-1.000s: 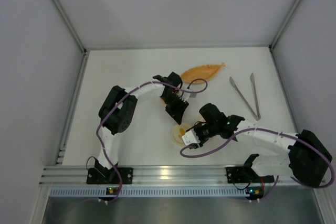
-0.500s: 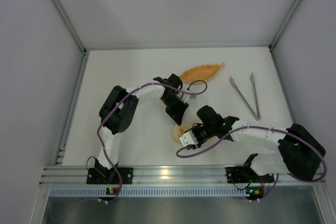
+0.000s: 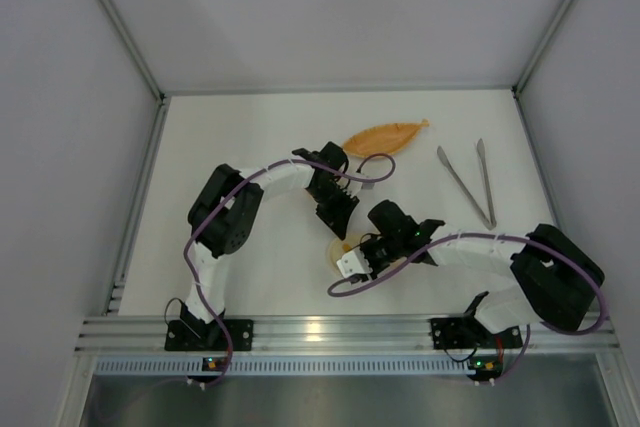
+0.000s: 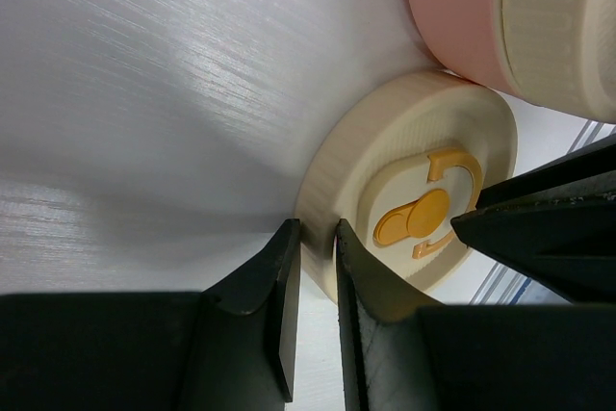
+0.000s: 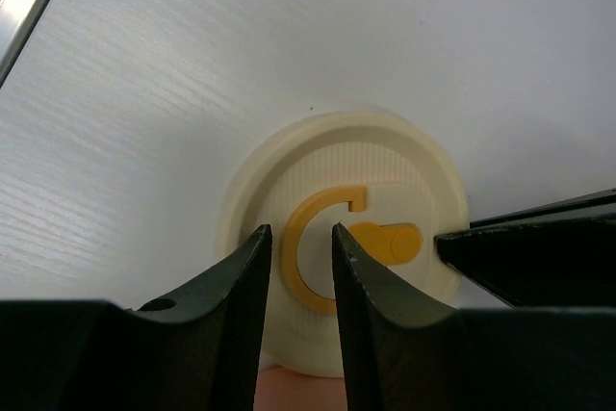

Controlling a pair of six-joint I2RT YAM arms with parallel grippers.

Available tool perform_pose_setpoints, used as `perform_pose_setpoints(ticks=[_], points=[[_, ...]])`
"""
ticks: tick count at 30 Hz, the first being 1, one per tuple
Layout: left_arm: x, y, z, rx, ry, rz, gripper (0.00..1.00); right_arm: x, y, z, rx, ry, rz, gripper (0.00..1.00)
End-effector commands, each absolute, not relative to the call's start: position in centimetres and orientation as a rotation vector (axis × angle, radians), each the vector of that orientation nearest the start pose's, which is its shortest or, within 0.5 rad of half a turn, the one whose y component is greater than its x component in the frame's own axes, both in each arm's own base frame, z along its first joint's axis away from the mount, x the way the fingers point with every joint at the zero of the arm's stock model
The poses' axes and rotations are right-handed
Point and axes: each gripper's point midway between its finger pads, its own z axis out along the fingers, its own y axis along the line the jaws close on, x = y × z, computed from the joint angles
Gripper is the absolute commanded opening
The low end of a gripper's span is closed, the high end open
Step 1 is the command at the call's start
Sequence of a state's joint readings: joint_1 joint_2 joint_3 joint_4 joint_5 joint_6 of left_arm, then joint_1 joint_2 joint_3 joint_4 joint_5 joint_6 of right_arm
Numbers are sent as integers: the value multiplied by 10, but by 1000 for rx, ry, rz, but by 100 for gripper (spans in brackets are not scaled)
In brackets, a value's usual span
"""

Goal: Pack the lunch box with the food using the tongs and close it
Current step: Pick up the box lid from the center of the board.

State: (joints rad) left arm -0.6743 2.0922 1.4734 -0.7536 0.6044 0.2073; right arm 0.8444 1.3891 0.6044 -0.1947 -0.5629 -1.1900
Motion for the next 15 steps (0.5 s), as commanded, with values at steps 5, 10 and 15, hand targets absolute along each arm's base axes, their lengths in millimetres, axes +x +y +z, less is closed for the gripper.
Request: perform_pose_setpoints(ticks=[5, 10, 15], points=[[249, -307, 3, 1383, 2622, -844, 20, 166, 284, 32, -2208, 894, 446, 29], [246, -305, -2, 1418, 2627, -813, 16, 174, 292, 48, -2158, 852, 399, 22], [244, -306, -3, 1439, 2622, -802, 15, 184, 298, 58, -2128, 865, 366, 20]])
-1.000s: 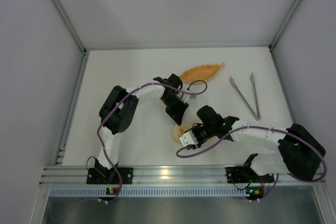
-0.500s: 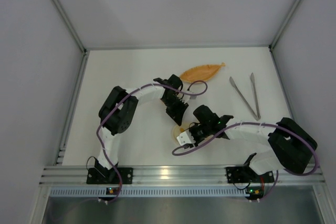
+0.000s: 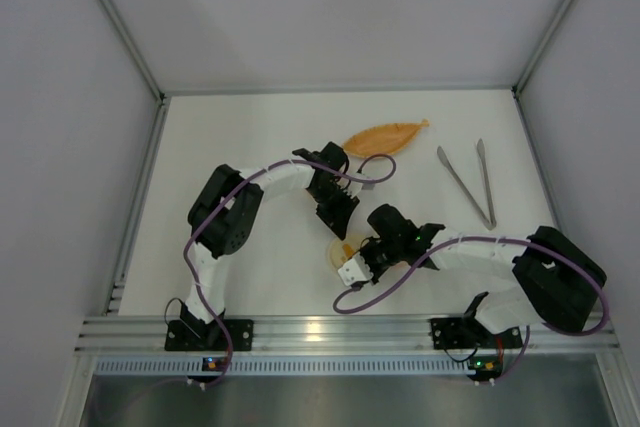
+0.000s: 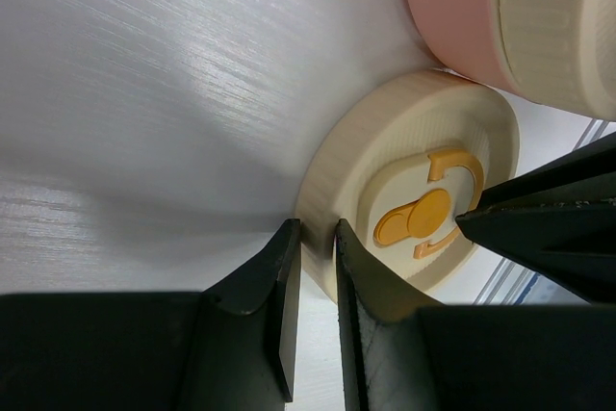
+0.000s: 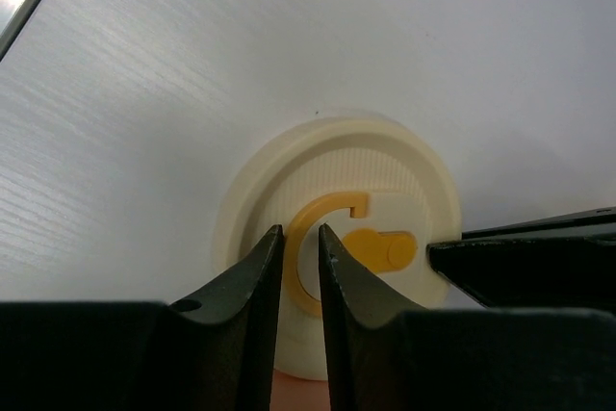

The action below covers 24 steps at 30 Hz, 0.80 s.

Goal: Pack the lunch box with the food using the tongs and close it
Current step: Pick up the box lid from the center of the board.

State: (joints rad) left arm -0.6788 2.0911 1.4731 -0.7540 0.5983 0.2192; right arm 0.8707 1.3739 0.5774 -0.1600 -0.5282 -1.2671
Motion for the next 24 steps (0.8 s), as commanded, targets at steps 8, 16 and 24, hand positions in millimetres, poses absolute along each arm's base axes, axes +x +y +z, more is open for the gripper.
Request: perform_pose_setpoints(ticks=[8, 16, 24], points=[[243, -304, -5, 1458, 2617, -773, 13, 190, 309, 86, -2062, 870, 375, 18], [241, -304, -6, 1485, 2606, -757, 12, 199, 316, 103, -2027, 866, 358, 18], [239, -303, -6, 1485, 2609, -761, 12, 213, 322, 113, -2000, 874, 331, 18]])
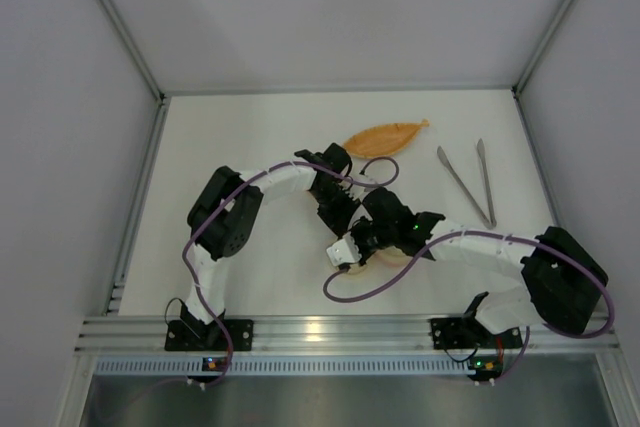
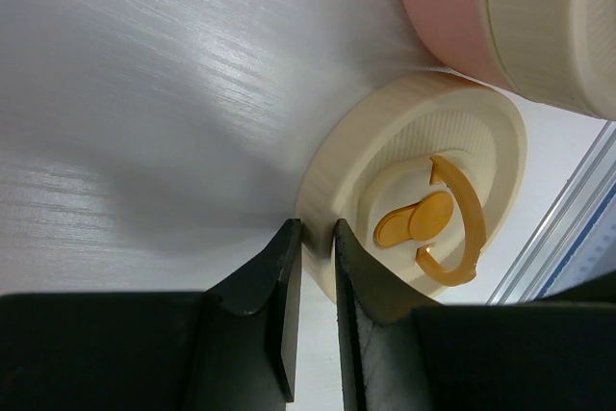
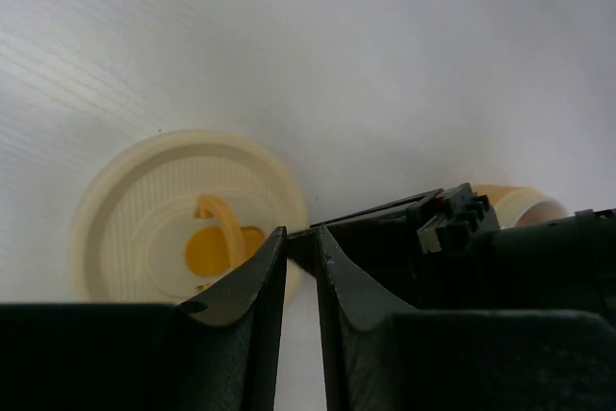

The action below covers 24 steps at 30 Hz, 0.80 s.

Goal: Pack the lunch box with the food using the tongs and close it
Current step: Pick up the box lid from the center of the board.

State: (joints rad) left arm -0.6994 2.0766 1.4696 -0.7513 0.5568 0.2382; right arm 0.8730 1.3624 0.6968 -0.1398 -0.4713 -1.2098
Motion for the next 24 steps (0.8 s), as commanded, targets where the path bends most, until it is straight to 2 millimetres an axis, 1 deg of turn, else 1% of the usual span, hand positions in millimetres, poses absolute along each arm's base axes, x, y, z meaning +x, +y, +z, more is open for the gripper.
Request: perform_pose_setpoints(ticks=[1, 7, 10, 11, 12, 13, 15, 16, 18, 19, 20, 21, 22, 24], points=[[239, -303, -6, 1483, 2609, -759, 12, 213, 323, 114, -1998, 870, 329, 18], [240, -303, -4, 1476, 2605, -747, 13, 207, 320, 116, -2001, 867, 353, 18], [243, -305, 4, 1461, 2592, -756, 19, 198, 315, 128, -1991, 848, 369, 19], [244, -307, 7, 1456, 2586, -759, 22, 195, 313, 129, -1990, 849, 378, 19], [245, -308, 11, 1443, 2583, -761, 28, 193, 311, 133, -1986, 845, 385, 19], [247, -310, 19, 1427, 2575, -764, 32, 187, 308, 139, -1985, 837, 396, 19], [253, -318, 38, 1394, 2538, -797, 38, 181, 303, 144, -1989, 835, 407, 20], [255, -320, 46, 1380, 2525, -807, 43, 177, 299, 149, -1988, 835, 407, 21], [264, -328, 72, 1355, 2465, -822, 47, 173, 293, 151, -1989, 838, 405, 21], [265, -330, 82, 1341, 2454, -825, 50, 171, 288, 158, -1973, 832, 391, 22], [266, -330, 95, 1325, 2437, -827, 52, 168, 283, 156, -1978, 846, 395, 22], [269, -329, 101, 1308, 2429, -816, 53, 165, 279, 156, -1979, 850, 396, 22], [269, -328, 107, 1283, 2434, -819, 55, 162, 274, 162, -1965, 843, 385, 23], [271, -321, 120, 1229, 2431, -819, 57, 156, 263, 163, -1954, 851, 369, 23]])
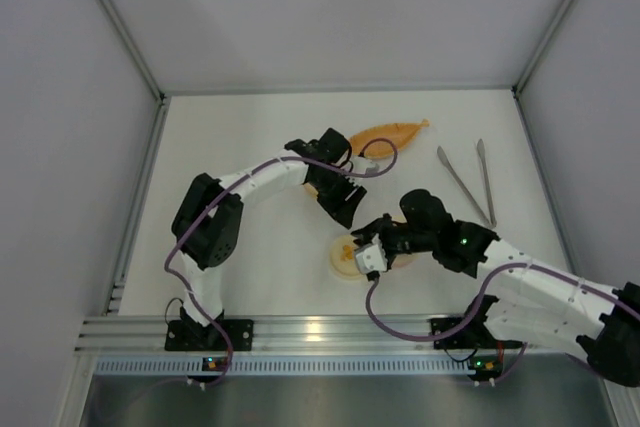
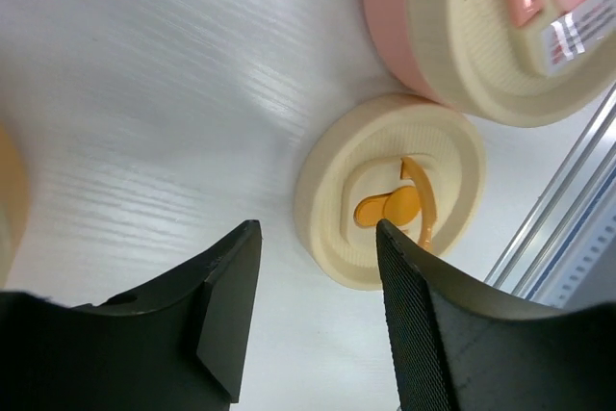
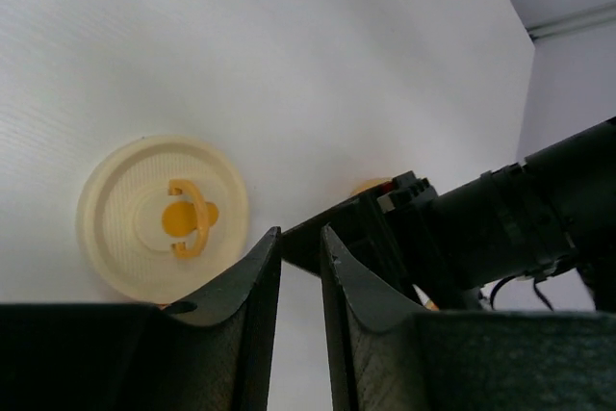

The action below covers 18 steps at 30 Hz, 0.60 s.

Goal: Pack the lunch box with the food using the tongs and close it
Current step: Pick up the box lid from the center of the board.

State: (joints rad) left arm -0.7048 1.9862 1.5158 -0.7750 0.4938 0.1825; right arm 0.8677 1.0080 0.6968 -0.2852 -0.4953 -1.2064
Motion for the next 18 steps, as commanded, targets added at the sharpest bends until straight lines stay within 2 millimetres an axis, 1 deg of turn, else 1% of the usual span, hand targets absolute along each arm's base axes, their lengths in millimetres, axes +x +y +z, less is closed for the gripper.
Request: perform_pose_setpoints(ticks=[1, 2, 3, 4, 6, 7, 9, 10, 11, 12, 13, 14, 15, 16, 17, 18], points=[[270, -319, 123, 1226, 2427, -813, 57, 155, 260, 157, -1969, 869, 370, 23], [269, -316, 127, 1218, 2425, -806, 58, 153, 255, 163, -1944, 870, 356, 23], [267, -313, 136, 1217, 2400, -799, 58, 152, 250, 161, -1941, 891, 351, 22], [261, -309, 134, 1222, 2410, -799, 59, 153, 243, 161, -1923, 921, 331, 21], [252, -302, 132, 1221, 2432, -805, 60, 157, 234, 160, -1869, 1043, 355, 20], [237, -295, 125, 1239, 2469, -825, 59, 164, 222, 155, -1843, 1137, 364, 20], [223, -284, 117, 1261, 2501, -829, 59, 173, 209, 153, -1776, 1271, 399, 20], [219, -280, 122, 1268, 2476, -827, 59, 184, 193, 149, -1725, 1371, 411, 20], [211, -271, 113, 1273, 2496, -810, 59, 191, 185, 149, -1674, 1431, 412, 20], [209, -267, 115, 1267, 2483, -805, 59, 199, 179, 154, -1632, 1461, 418, 19], [208, -265, 116, 1260, 2466, -802, 59, 217, 159, 150, -1549, 1559, 389, 19], [205, -262, 119, 1255, 2433, -796, 60, 226, 149, 150, -1481, 1623, 396, 19], [206, -261, 120, 1252, 2416, -785, 60, 236, 141, 157, -1422, 1661, 395, 19], [208, -260, 121, 1239, 2411, -765, 60, 250, 123, 151, -1330, 1754, 409, 20], [212, -258, 120, 1232, 2403, -731, 60, 256, 113, 150, -1245, 1825, 434, 20], [214, -257, 118, 1228, 2407, -713, 60, 266, 103, 154, -1179, 1859, 439, 20]])
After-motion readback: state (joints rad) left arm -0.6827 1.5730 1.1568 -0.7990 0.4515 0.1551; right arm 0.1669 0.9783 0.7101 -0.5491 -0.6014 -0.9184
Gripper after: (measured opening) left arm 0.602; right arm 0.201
